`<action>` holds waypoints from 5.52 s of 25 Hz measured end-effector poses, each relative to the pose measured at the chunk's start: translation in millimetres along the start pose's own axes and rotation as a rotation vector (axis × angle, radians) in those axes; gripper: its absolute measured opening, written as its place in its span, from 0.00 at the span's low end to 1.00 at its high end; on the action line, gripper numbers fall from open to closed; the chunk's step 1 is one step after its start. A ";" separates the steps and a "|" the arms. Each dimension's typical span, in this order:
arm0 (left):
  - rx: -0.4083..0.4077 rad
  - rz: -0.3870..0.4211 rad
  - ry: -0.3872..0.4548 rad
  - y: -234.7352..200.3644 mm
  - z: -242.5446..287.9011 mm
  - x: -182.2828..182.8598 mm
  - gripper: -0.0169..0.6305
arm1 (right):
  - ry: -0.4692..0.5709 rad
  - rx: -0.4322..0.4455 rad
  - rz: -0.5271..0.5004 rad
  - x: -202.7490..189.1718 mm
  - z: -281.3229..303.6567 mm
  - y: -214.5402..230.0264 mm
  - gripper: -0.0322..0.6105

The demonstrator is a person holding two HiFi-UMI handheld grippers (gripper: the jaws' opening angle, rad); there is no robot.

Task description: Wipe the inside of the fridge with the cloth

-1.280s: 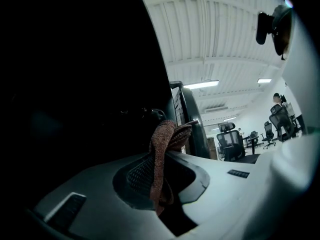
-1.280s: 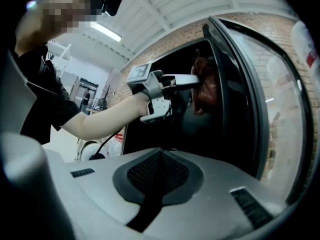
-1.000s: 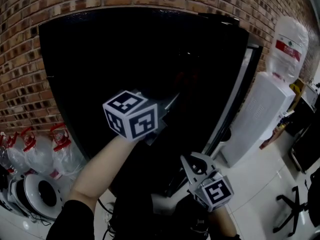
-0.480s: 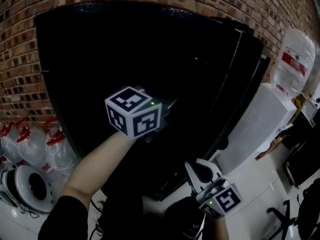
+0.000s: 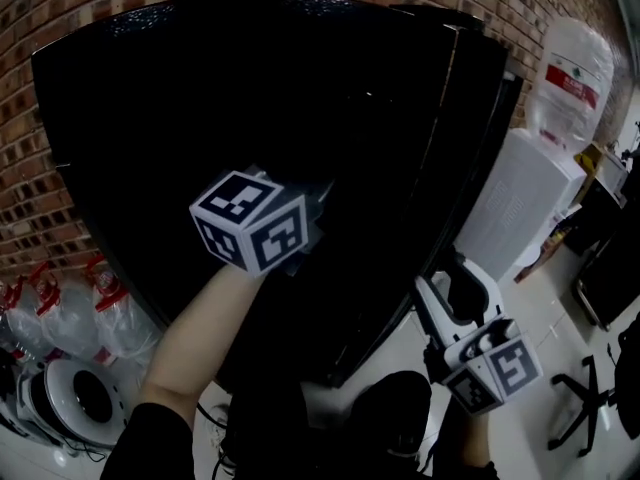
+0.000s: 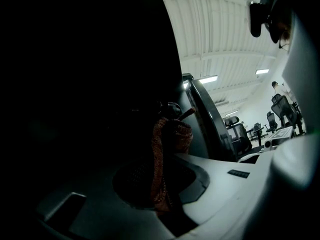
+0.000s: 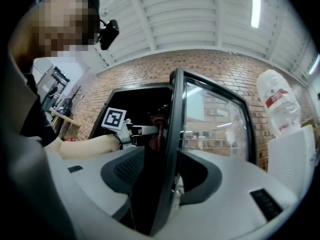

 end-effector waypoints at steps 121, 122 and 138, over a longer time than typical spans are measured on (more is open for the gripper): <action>0.389 -0.074 -0.061 -185.3 27.6 -128.9 0.09 | -0.010 -0.157 -0.040 -48.2 35.5 3.4 0.42; 0.405 -0.062 -0.069 -189.7 28.8 -130.2 0.09 | -0.010 -0.156 -0.039 -48.5 35.2 3.1 0.42; 0.096 -0.196 0.061 -59.1 -41.8 -94.9 0.09 | -0.004 -0.169 -0.016 -46.3 31.3 3.0 0.42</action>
Point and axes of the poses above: the fingertips, and each gripper's own axes: z forward along the fingers, y to its right, x out of its top, the point moved 1 cm from there along -z, backward along the fingers, and after that the axes turned 3 degrees about -z, right-handed, at the moved point
